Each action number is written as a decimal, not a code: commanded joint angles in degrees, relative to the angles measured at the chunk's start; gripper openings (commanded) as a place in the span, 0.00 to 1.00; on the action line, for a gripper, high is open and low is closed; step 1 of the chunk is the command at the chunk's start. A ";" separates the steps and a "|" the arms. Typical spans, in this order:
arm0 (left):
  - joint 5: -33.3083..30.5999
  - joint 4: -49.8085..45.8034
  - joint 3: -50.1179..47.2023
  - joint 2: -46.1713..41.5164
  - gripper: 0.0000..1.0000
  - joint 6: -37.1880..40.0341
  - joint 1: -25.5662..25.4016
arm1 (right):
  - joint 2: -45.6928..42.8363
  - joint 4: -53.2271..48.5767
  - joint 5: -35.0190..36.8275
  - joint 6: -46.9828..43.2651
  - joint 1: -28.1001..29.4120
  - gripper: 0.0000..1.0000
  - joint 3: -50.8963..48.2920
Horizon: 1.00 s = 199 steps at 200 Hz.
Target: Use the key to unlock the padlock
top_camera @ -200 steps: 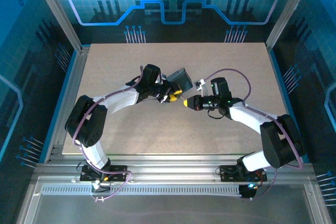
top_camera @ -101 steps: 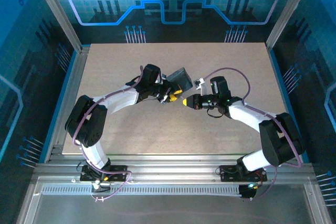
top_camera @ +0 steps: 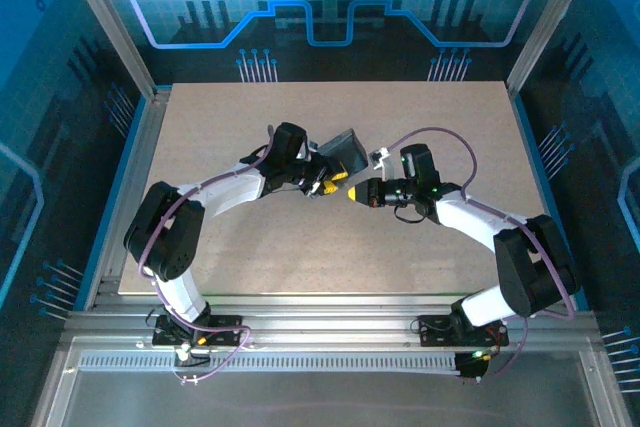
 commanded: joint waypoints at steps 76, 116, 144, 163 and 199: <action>2.28 1.55 1.39 -0.76 0.00 0.78 -3.34 | 0.52 5.91 1.51 2.45 2.42 0.00 8.42; 1.39 -2.22 2.02 -1.72 0.00 4.10 -3.91 | 1.15 5.68 1.81 5.37 0.32 0.00 9.88; 0.62 -1.28 0.43 -1.79 0.00 3.26 -4.35 | 1.96 8.73 -0.22 11.08 0.67 0.00 11.47; -0.32 -1.65 0.55 -1.65 0.00 3.17 -4.28 | 4.12 -4.97 4.26 8.02 2.27 0.00 16.58; -2.61 -3.10 0.64 -1.26 0.00 3.97 -4.31 | 3.93 -10.29 14.37 8.34 2.98 0.00 14.27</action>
